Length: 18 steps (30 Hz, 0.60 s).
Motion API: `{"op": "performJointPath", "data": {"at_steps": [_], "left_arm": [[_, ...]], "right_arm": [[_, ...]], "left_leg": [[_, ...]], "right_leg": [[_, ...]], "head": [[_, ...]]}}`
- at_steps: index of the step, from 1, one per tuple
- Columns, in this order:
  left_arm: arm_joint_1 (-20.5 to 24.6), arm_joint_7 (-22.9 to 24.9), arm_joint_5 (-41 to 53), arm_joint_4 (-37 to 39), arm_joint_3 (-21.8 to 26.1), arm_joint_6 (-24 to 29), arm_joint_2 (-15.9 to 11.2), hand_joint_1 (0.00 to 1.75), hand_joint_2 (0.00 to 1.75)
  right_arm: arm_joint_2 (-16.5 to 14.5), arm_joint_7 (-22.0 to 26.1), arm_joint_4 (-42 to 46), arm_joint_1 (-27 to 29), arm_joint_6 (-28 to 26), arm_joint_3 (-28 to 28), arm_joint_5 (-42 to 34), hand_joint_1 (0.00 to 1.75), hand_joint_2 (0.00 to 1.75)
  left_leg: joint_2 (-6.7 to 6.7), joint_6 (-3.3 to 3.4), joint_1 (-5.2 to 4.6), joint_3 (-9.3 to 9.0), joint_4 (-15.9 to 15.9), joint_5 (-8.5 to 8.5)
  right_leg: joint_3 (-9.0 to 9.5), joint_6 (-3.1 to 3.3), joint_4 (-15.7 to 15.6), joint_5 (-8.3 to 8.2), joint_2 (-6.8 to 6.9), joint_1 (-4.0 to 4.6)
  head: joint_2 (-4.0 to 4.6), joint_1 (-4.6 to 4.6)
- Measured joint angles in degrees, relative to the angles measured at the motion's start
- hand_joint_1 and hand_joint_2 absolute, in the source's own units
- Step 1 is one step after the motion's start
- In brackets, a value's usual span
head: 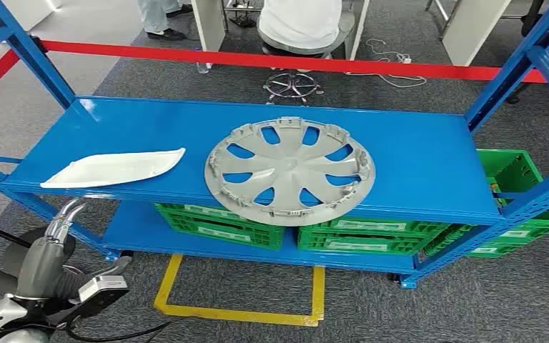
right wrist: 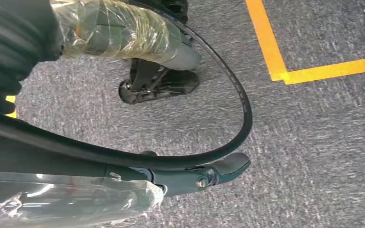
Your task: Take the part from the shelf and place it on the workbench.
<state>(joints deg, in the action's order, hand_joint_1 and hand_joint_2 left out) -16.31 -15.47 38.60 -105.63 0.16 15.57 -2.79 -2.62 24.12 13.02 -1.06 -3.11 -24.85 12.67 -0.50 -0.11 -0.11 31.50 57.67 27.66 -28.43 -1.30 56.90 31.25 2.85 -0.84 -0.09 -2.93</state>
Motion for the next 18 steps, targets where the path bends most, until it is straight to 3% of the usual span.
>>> {"op": "performJointPath", "data": {"at_steps": [18], "left_arm": [[-0.95, 4.24, 1.46, 0.0, 1.19, 4.47, 1.0, 0.0, 1.75]], "right_arm": [[-0.09, -1.5, -0.32, 0.11, -0.73, -1.85, 0.5, 0.0, 1.75]], "left_leg": [[0.0, 0.0, 0.0, 0.01, 0.0, 0.0]], "right_leg": [[0.01, 0.0, 0.0, 0.0, 0.02, 0.0]], "head": [[0.0, -0.01]]}}
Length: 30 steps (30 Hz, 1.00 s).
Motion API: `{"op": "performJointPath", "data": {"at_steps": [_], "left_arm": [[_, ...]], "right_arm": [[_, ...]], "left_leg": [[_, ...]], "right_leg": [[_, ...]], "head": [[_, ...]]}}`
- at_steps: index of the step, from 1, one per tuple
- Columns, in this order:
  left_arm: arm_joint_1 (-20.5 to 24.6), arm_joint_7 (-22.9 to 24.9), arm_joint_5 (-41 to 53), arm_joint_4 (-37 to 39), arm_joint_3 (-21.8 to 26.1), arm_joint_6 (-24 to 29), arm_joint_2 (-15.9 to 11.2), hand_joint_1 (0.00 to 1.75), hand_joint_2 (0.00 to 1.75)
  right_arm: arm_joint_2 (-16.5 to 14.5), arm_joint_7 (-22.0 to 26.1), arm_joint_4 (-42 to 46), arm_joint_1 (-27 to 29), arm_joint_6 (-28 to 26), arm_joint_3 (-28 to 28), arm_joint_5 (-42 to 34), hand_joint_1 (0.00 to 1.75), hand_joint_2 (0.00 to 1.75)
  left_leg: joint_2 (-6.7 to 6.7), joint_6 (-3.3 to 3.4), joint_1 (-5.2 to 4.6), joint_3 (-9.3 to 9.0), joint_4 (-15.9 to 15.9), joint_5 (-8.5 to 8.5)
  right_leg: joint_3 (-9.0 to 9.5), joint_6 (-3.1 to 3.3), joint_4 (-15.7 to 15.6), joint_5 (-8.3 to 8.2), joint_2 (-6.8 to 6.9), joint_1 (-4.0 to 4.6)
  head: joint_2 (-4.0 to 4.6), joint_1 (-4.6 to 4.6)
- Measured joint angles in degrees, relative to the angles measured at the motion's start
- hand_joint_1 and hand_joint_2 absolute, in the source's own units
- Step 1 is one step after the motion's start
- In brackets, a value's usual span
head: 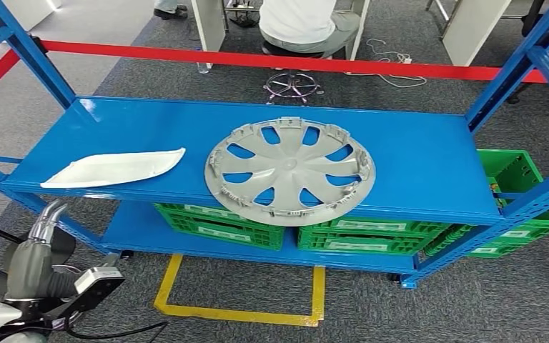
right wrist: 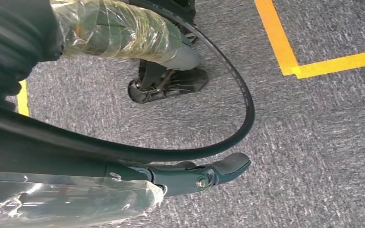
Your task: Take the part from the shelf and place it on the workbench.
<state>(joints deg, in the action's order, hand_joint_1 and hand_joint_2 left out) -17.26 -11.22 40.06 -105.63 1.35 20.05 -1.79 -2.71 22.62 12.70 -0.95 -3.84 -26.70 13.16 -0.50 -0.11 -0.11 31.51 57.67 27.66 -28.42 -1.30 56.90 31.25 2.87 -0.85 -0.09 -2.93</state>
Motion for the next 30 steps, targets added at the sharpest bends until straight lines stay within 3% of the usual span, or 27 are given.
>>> {"op": "performJointPath", "data": {"at_steps": [18, 24, 30], "left_arm": [[-0.86, 1.22, -0.96, 0.32, 6.67, -1.53, 2.2, 0.0, 1.75], [-0.88, 1.3, -0.42, 0.75, 8.9, -2.03, 2.61, 0.0, 1.75], [-0.9, 1.3, 0.17, 1.01, 9.79, -2.29, 2.89, 0.0, 1.75]], "right_arm": [[-0.13, -0.64, -0.02, 0.02, 0.2, -1.13, 1.34, 0.0, 1.75], [-0.25, -0.97, -0.07, 0.04, 0.18, -1.45, 1.7, 0.0, 1.75], [-0.34, -1.02, -0.09, -0.02, 0.19, -1.49, 1.85, 0.0, 1.75]], "left_leg": [[0.0, 0.0, 0.0, 0.0, 0.0, 0.0], [-0.01, 0.24, -0.26, 0.01, 0.18, 0.16], [0.01, 0.81, -0.61, 0.1, 0.41, 0.43]], "right_leg": [[0.0, 0.0, 0.0, 0.0, 0.0, 0.0], [0.0, -0.17, -0.08, -0.07, 0.02, -0.28], [0.13, -0.75, -0.17, -0.11, 0.11, -0.62]], "head": [[0.0, 0.01], [0.0, -0.01], [0.0, 0.0]]}}
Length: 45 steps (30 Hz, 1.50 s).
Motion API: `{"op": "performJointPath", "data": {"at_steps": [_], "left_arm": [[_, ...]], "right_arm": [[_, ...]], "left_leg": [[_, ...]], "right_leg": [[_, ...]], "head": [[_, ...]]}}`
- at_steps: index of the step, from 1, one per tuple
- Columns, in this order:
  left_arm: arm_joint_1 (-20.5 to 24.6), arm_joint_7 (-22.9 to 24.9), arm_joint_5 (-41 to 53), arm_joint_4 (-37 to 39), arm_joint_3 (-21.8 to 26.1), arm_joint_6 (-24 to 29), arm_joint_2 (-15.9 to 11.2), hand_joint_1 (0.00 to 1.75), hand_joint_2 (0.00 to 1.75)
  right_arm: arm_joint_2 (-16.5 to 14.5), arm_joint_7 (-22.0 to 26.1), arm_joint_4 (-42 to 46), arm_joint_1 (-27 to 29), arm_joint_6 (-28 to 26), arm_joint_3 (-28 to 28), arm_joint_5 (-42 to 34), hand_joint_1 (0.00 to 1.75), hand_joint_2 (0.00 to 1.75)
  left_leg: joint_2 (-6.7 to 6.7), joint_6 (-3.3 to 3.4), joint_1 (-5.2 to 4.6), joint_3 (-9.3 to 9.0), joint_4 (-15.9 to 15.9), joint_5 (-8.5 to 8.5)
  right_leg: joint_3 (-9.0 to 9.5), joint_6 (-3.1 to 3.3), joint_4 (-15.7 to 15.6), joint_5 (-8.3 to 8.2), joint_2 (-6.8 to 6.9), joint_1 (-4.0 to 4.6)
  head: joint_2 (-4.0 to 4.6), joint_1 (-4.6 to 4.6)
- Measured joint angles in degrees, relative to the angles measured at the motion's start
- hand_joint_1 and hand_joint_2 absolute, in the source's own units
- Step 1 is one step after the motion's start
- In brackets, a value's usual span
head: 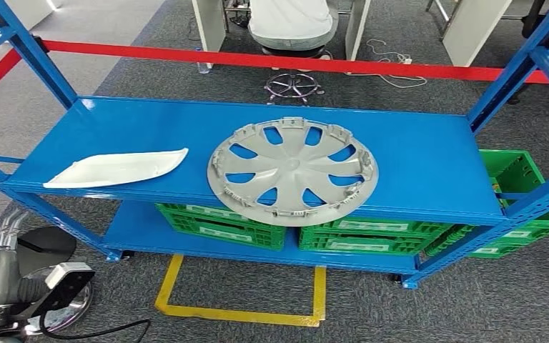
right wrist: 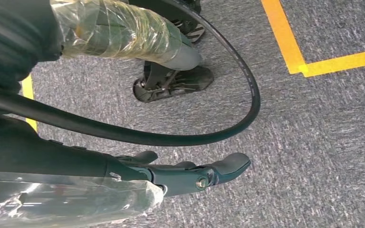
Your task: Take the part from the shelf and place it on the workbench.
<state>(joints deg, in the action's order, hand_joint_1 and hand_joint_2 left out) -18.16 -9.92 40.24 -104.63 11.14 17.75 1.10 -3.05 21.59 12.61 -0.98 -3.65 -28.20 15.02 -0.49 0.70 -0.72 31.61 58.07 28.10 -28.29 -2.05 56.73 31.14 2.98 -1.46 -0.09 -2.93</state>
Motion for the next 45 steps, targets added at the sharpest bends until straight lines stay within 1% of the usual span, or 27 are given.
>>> {"op": "performJointPath", "data": {"at_steps": [4, 6, 8, 10, 11, 12, 14, 17, 19, 21, 22, 23, 24, 26, 27, 29, 32, 34, 36, 37, 38, 39, 40, 42, 43, 44, 45], "left_arm": [[0.0, 0.0, 0.0, 0.0, 0.02, -0.01, 0.01, 0.0, 1.75], [0.0, 0.0, 0.01, 0.0, 0.21, -0.01, 0.05, 0.0, 1.75], [0.01, 0.0, 0.05, 0.08, 0.45, -0.09, 0.34, 0.0, 1.75], [0.0, 0.0, 0.09, 0.25, 0.51, -0.25, 0.66, 0.0, 1.75], [-0.02, 0.0, 0.11, 0.33, 0.52, -0.31, 0.75, 0.0, 1.75], [-0.01, 0.0, 0.16, 0.34, 0.56, -0.33, 0.8, 0.0, 1.75], [0.02, 0.0, 0.33, 0.35, 0.7, -0.38, 0.92, 0.0, 1.75], [0.0, -0.02, 0.52, 0.36, 0.84, -0.5, 1.06, 0.0, 1.75], [0.1, -0.06, 0.56, 0.36, 0.9, -0.53, 1.11, 0.0, 1.75], [0.12, -0.09, 0.58, 0.38, 0.93, -0.56, 1.14, 0.0, 1.75], [0.06, -0.09, 0.59, 0.39, 0.94, -0.58, 1.16, 0.0, 1.75], [-0.01, -0.09, 0.6, 0.41, 0.94, -0.61, 1.17, 0.0, 1.75], [-0.04, -0.09, 0.61, 0.43, 0.94, -0.62, 1.19, 0.0, 1.75], [-0.04, -0.09, 0.61, 0.44, 0.96, -0.64, 1.21, 0.0, 1.75], [-0.03, -0.09, 0.62, 0.46, 0.97, -0.67, 1.23, 0.0, 1.75], [0.03, -0.1, 0.73, 0.49, 0.98, -0.75, 1.3, 0.0, 1.75], [-0.11, -0.11, 0.94, 0.49, 1.0, -0.81, 1.4, 0.0, 1.75], [-0.13, -0.15, 1.03, 0.48, 1.02, -0.82, 1.46, 0.0, 1.75], [-0.05, -0.18, 1.08, 0.49, 1.03, -0.86, 1.5, 0.0, 1.75], [-0.05, -0.19, 1.1, 0.5, 1.03, -0.91, 1.5, 0.0, 1.75], [-0.08, -0.19, 1.13, 0.5, 1.03, -0.96, 1.5, 0.0, 1.75], [-0.12, -0.2, 1.14, 0.5, 1.04, -1.02, 1.5, 0.0, 1.75], [-0.15, -0.2, 1.14, 0.5, 1.05, -1.08, 1.51, 0.0, 1.75], [-0.15, -0.21, 1.14, 0.53, 1.07, -1.2, 1.57, 0.0, 0.87], [-0.11, -0.24, 1.17, 0.56, 1.07, -1.33, 1.61, 0.0, 0.44], [-0.07, -0.32, 1.27, 0.6, 1.06, -1.56, 1.61, 0.0, 0.0], [-0.05, -0.47, 1.45, 0.63, 1.01, -1.91, 1.59, 0.0, 0.0]], "right_arm": [[-0.01, 0.0, 0.0, -0.01, 0.0, 0.0, 0.0, 0.0, 1.75], [-0.07, -0.01, 0.0, -0.04, 0.0, 0.0, 0.01, 0.0, 1.75], [-0.14, -0.05, -0.04, 0.06, 0.0, -0.14, 0.07, 0.0, 1.75], [-0.17, -0.12, -0.11, 0.27, -0.01, -0.33, 0.14, 0.0, 1.75], [-0.19, -0.16, -0.17, 0.34, -0.01, -0.37, 0.16, 0.0, 1.75], [-0.19, -0.18, -0.2, 0.28, 0.0, -0.39, 0.21, 0.0, 1.75], [-0.2, -0.25, -0.27, 0.19, 0.03, -0.39, 0.36, 0.0, 1.75], [-0.24, -0.32, -0.31, 0.24, 0.06, -0.41, 0.58, 0.0, 1.75], [-0.27, -0.32, -0.31, 0.21, 0.08, -0.43, 0.72, 0.0, 1.75], [-0.27, -0.32, -0.31, 0.18, 0.08, -0.48, 0.77, 0.0, 1.75], [-0.27, -0.32, -0.31, 0.18, 0.07, -0.53, 0.77, 0.0, 1.75], [-0.27, -0.33, -0.31, 0.21, 0.07, -0.61, 0.77, 0.0, 1.75], [-0.27, -0.34, -0.32, 0.24, 0.07, -0.68, 0.78, 0.0, 1.75], [-0.28, -0.35, -0.33, 0.29, 0.08, -0.79, 0.81, 0.0, 1.75], [-0.28, -0.35, -0.35, 0.24, 0.09, -0.8, 0.85, 0.0, 1.75], [-0.29, -0.39, -0.39, 0.12, 0.09, -0.84, 0.93, 0.0, 1.75], [-0.28, -0.47, -0.4, -0.01, 0.09, -0.92, 1.02, 0.0, 1.75], [-0.29, -0.51, -0.39, -0.14, 0.13, -1.01, 1.09, 0.0, 0.87], [-0.32, -0.55, -0.4, -0.15, 0.22, -1.12, 1.21, 0.0, 0.0], [-0.32, -0.58, -0.41, -0.06, 0.29, -1.18, 1.25, 0.0, 0.0], [-0.32, -0.6, -0.42, 0.05, 0.34, -1.25, 1.23, 0.0, 0.0], [-0.32, -0.61, -0.42, 0.15, 0.42, -1.33, 1.16, 0.0, 0.0], [-0.31, -0.61, -0.42, 0.19, 0.49, -1.41, 1.09, 0.0, 0.0], [-0.29, -0.61, -0.43, 0.17, 0.61, -1.62, 0.98, 0.0, 0.0], [-0.28, -0.61, -0.44, 0.13, 0.68, -1.72, 0.92, 0.0, 0.0], [-0.27, -0.62, -0.45, 0.12, 0.83, -1.82, 0.86, 0.0, 0.0], [-0.25, -0.65, -0.46, 0.13, 1.07, -1.94, 0.77, 0.0, 0.0]], "left_leg": [[0.0, 0.02, -0.01, 0.01, 0.0, 0.0], [0.06, 0.33, 0.08, -0.11, -0.36, -0.17], [0.44, 0.99, 0.36, -0.59, -1.1, -0.33], [1.1, 1.08, 0.58, -1.45, -1.44, 0.04], [1.41, 0.78, 0.55, -1.84, -1.4, 0.4], [1.54, 0.43, 0.48, -2.04, -1.22, 0.71], [1.7, -0.22, 0.35, -2.05, -1.01, 1.01], [1.67, -1.05, 0.53, -1.91, -0.56, 1.6], [1.34, -1.72, 0.7, -0.1, 3.39, 3.73], [1.1, -2.21, 0.96, 4.28, 11.44, 6.84], [1.06, -2.35, 1.1, 6.41, 14.83, 7.59], [1.04, -2.41, 1.19, 7.75, 16.44, 7.12], [1.01, -2.38, 1.25, 7.93, 15.65, 5.29], [0.86, -2.11, 1.26, 5.76, 9.16, -0.14], [0.77, -1.9, 1.12, 4.43, 5.87, -1.96], [0.63, -1.37, 0.83, 2.86, 2.15, -2.18], [0.88, -0.51, 0.9, 2.14, 0.85, -1.03], [0.92, 0.18, 1.17, 1.2, 0.14, -0.75], [0.87, 0.76, 1.09, 0.5, -0.04, -0.18], [0.92, 0.93, 0.96, 0.15, -0.03, 0.19], [1.01, 1.02, 0.83, -0.34, -0.03, 0.62], [1.13, 1.06, 0.7, -1.01, -0.03, 1.12], [1.22, 1.05, 0.56, -1.86, -0.03, 1.7], [1.31, 0.85, 0.33, -3.4, -0.07, 2.91], [1.35, 0.63, 0.24, -3.81, 0.0, 3.35], [1.38, 0.42, 0.21, -3.95, 0.08, 3.64], [1.42, 0.25, 0.17, -3.9, 0.16, 3.73]], "right_leg": [[0.01, -0.02, -0.02, -0.01, 0.01, -0.01], [0.14, -0.27, -0.17, 0.0, 0.03, -0.01], [-3.88, -0.46, 6.71, 2.43, -1.39, 0.02], [-7.17, -0.31, 10.52, 1.73, -2.86, 0.03], [-6.54, -0.2, 8.07, -0.4, -2.98, 0.04], [-4.86, -0.01, 4.58, -1.67, -3.12, 0.03], [-3.36, 0.47, 1.7, -1.84, -3.34, 0.16], [-3.07, 1.42, 1.47, -1.55, -3.26, 0.11], [-2.6, 2.11, 1.31, -1.27, -3.09, -0.13], [-2.13, 2.52, 1.31, -0.76, -2.89, -0.08], [-1.83, 2.58, 1.31, -0.48, -2.82, -0.06], [-1.42, 2.55, 1.31, -0.13, -2.78, -0.04], [-0.86, 2.46, 1.31, 0.27, -2.76, -0.05], [0.33, 2.11, 1.26, 1.24, -2.76, -0.1], [0.76, 1.82, 1.24, 1.72, -2.78, -0.01], [0.81, 1.24, 1.05, 2.31, -2.71, 0.14], [1.46, 0.33, 0.5, 2.81, -2.39, 0.24], [0.25, 0.02, 3.61, 4.54, -2.55, 0.31], [-4.58, 0.01, 11.26, 7.31, -2.76, 0.33], [-7.34, 0.04, 15.02, 8.05, -2.79, 0.36], [-9.42, 0.14, 17.16, 7.66, -2.81, 0.41], [-10.48, 0.31, 17.12, 5.94, -2.83, 0.51], [-10.45, 0.59, 14.9, 3.13, -2.86, 0.65], [-8.52, 1.41, 8.04, -2.36, -2.95, 1.04], [-7.45, 1.77, 5.43, -3.64, -2.99, 1.2], [-6.8, 1.98, 4.03, -4.02, -3.05, 1.31], [-6.44, 1.99, 3.7, -3.76, -3.1, 1.36]], "head": [[0.0, 0.01], [0.0, -0.02], [0.0, 0.09], [0.0, 0.22], [0.0, 0.23], [0.0, 0.21], [0.0, 0.04], [0.0, -0.18], [0.0, -0.46], [0.0, -0.68], [0.0, -0.64], [0.0, -0.67], [0.0, -0.66], [0.0, -0.68], [0.0, -0.64], [0.0, -0.61], [-0.01, -0.48], [-0.01, -0.33], [0.0, -0.25], [0.0, -0.25], [0.0, -0.25], [0.0, -0.23], [0.0, -0.21], [0.01, -0.27], [0.01, -0.39], [0.01, -0.53], [0.01, -0.64]]}}
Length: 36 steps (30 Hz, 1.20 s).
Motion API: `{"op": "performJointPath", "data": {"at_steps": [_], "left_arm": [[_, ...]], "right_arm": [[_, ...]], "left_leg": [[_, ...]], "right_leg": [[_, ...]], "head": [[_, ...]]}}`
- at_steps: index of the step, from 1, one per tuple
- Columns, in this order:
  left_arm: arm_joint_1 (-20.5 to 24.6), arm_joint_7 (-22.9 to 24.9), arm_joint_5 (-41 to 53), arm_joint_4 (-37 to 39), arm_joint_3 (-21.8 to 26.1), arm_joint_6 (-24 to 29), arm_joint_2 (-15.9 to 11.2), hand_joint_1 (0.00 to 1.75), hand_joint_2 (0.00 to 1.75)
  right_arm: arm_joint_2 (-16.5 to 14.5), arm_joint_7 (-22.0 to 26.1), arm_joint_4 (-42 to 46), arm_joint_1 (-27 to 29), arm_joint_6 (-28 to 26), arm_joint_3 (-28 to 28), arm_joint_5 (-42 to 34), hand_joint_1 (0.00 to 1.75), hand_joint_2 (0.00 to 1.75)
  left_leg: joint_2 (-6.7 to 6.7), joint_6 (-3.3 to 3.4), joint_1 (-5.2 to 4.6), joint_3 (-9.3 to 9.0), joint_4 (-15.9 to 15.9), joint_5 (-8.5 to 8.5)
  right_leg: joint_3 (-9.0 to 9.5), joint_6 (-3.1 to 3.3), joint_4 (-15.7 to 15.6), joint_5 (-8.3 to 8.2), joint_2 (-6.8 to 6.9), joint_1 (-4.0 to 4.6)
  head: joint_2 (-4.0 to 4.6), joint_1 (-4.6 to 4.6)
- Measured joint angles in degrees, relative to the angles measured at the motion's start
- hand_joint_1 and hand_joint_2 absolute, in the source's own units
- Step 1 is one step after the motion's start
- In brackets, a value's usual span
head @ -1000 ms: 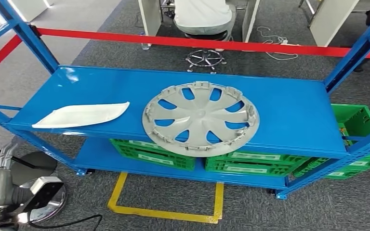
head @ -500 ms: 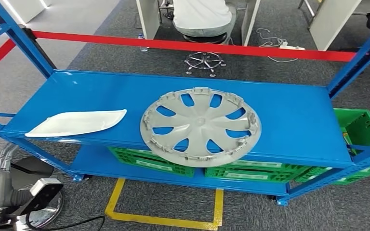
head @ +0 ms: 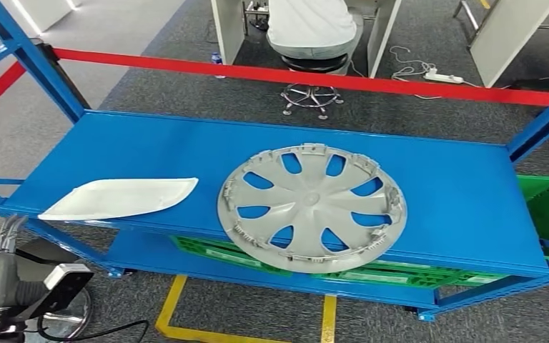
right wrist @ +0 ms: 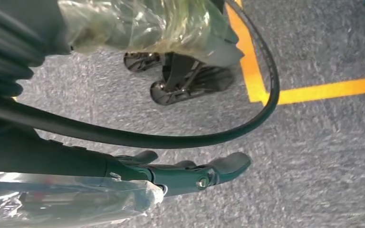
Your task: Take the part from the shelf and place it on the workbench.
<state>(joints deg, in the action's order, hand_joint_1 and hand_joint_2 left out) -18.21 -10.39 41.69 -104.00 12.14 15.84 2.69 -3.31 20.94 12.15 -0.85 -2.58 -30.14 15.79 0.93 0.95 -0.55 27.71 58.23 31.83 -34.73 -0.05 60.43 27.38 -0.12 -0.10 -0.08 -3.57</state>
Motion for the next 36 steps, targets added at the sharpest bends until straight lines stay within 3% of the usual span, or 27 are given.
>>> {"op": "performJointPath", "data": {"at_steps": [2, 6, 17, 23, 29, 36], "left_arm": [[0.02, -0.42, 0.59, 0.01, -0.38, -0.87, -0.18, 0.0, 0.0], [0.51, -0.65, 2.61, 0.02, -2.59, -1.9, -1.17, 0.0, 1.75], [1.38, 0.62, 6.27, 0.01, -11.1, -2.07, -4.62, 0.0, 1.75], [1.89, 2.16, 6.83, 0.09, -12.76, -3.27, -5.85, 0.0, 1.75], [5.01, 7.58, 8.08, 1.86, -13.71, -7.57, -7.7, 0.0, 1.75], [7.39, 9.82, 9.73, 3.58, -14.15, -8.08, -8.65, 0.0, 1.75]], "right_arm": [[0.0, -0.08, 0.01, 0.06, 0.58, -0.36, -0.16, 0.0, 0.0], [0.01, -0.16, 0.01, -0.12, 1.31, -1.03, -0.05, 0.0, 0.0], [0.01, -0.18, 0.01, -0.26, 1.49, -1.83, 1.04, 0.0, 0.0], [0.01, -0.21, 0.01, -0.27, 1.48, -2.23, 1.32, 0.0, 0.0], [0.01, -0.59, 0.01, -0.4, 1.67, -2.3, 2.28, 0.0, 0.0], [0.01, -0.63, 0.01, -0.45, 1.77, -2.41, 2.69, 0.0, 0.0]], "left_leg": [[-0.01, -0.09, 0.03, 0.04, 0.04, -0.04], [-0.11, -0.08, 0.02, -0.34, -0.59, 0.12], [-0.12, -0.5, 0.03, -0.55, -1.11, 0.14], [-0.12, -0.51, -0.03, -0.75, -1.11, 0.14], [-0.11, -0.5, -0.1, -0.8, -1.11, 0.14], [-0.12, -0.5, -0.11, -0.83, -1.1, 0.15]], "right_leg": [[0.08, -0.14, -0.51, 0.09, -0.16, -0.02], [0.16, -0.03, -0.61, 0.54, -0.44, -0.01], [0.37, 0.23, -0.61, 0.66, -0.37, 0.03], [0.6, 0.19, -0.65, 0.62, -0.36, -0.06], [0.68, 0.17, -0.7, 0.61, -0.34, -0.12], [0.7, 0.16, -0.71, 0.61, -0.34, -0.13]], "head": [[-0.01, -0.04], [-0.01, -0.03], [-0.01, 0.0], [-0.01, 0.0], [-0.01, 0.0], [-0.01, 0.0]]}}
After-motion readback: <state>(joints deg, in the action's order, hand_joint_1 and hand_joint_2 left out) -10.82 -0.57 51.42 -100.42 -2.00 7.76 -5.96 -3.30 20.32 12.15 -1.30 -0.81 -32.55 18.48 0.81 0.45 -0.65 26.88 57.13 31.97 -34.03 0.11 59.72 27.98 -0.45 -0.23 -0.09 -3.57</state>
